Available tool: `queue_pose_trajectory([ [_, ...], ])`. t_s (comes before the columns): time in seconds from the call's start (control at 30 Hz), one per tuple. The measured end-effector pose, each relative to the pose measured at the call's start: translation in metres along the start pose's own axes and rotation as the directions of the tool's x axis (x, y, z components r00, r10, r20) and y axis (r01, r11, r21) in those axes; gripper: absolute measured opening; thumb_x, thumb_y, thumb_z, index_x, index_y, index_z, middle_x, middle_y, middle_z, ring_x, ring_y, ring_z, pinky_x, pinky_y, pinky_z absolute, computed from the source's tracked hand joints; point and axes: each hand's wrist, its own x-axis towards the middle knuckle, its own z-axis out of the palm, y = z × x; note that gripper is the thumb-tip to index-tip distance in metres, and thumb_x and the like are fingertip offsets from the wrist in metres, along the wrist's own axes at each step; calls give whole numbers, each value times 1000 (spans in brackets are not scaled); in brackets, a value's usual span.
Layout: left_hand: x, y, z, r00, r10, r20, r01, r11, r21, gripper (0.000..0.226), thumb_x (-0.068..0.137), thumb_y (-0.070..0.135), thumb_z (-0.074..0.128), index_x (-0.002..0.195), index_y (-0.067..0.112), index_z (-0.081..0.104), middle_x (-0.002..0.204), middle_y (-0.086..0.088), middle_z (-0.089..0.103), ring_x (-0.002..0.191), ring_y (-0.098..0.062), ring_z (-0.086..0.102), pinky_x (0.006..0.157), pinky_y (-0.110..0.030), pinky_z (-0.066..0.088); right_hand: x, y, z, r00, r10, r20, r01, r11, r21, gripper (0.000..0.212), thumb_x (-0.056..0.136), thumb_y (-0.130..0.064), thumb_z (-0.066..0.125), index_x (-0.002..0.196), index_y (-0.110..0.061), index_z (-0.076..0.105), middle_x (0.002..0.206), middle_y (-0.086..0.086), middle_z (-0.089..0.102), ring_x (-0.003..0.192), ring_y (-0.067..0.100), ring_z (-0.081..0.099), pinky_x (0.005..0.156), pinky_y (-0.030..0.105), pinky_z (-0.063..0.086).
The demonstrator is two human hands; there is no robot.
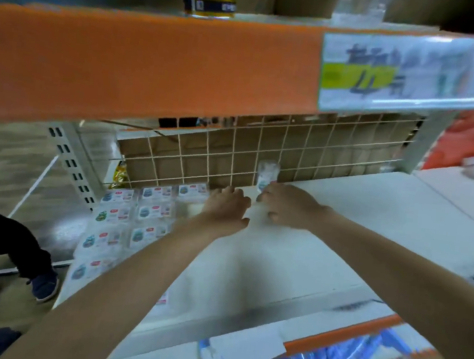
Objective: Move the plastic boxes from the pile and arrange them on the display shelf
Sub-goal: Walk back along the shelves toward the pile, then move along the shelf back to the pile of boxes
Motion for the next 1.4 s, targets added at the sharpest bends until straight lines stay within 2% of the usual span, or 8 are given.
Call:
queue_pose_trajectory([
  [0.2, 52, 130, -16, 993, 102, 58, -103, 995, 11, 47, 92, 38, 45, 133, 15, 49, 134, -10, 47, 127, -29, 38, 101, -40, 33, -121, 100, 4, 953, 294, 80, -294, 956, -15, 48, 95, -32, 46, 141, -23, 38, 142, 2, 40, 128, 24, 41, 101, 36, 40],
  [0.3, 77, 208, -26, 982, 159, 101, -164, 985, 43, 56, 92, 53, 41, 132, 14, 50, 132, -11, 47, 123, -29, 40, 99, -42, 33, -191, 154, 17, 908, 401, 124, -407, 913, 27, 50, 93, -33, 51, 140, -20, 41, 140, 4, 43, 127, 25, 42, 99, 36, 41],
  [0.5, 127, 368, -39, 956, 287, 55, -290, 956, 50, 53, 92, 47, 46, 133, 15, 48, 136, -11, 45, 126, -29, 39, 100, -44, 35, -321, 250, 35, 810, 563, 163, -568, 823, -19, 50, 93, -31, 51, 140, -20, 39, 140, 6, 42, 127, 26, 40, 97, 35, 38],
  [0.67, 168, 487, -55, 927, 375, 16, -375, 925, 67, 55, 92, 51, 43, 133, 14, 46, 136, -11, 43, 127, -30, 36, 97, -42, 36, -408, 327, 36, 720, 684, 119, -686, 727, -23, 51, 91, -27, 51, 140, -19, 40, 137, 8, 44, 126, 27, 40, 97, 37, 40],
  [0.8, 196, 561, -68, 904, 426, 28, -427, 900, 85, 56, 90, 49, 47, 133, 14, 46, 135, -11, 43, 126, -30, 36, 96, -42, 36, -461, 382, 36, 626, 770, 123, -777, 629, 22, 56, 90, -41, 54, 140, -21, 40, 140, 9, 42, 129, 29, 38, 98, 41, 38],
  [1.0, 256, 657, -76, 868, 496, 5, -494, 863, 104, 52, 88, 49, 50, 126, 14, 52, 133, -13, 46, 126, -31, 39, 97, -41, 36, -512, 463, 61, 528, 839, 129, -848, 530, 22, 55, 92, -36, 50, 142, -20, 36, 141, 9, 41, 128, 30, 39, 100, 44, 37],
  [1.17, 334, 725, -86, 837, 544, -62, -531, 835, 145, 57, 89, 52, 48, 132, 14, 48, 137, -13, 44, 128, -31, 38, 98, -41, 37, -531, 557, 75, 484, 866, 121, -874, 484, 33, 54, 91, -33, 52, 141, -21, 37, 140, 9, 42, 129, 30, 38, 100, 43, 37],
  [1.4, 460, 767, -118, 886, 453, -97, -443, 890, 105, 57, 89, 49, 49, 133, 13, 47, 138, -12, 43, 128, -31, 37, 99, -42, 37, -516, 703, 72, 523, 846, 105, -852, 518, 69, 55, 94, -32, 51, 144, -19, 33, 142, 10, 38, 131, 30, 35, 101, 42, 38],
])
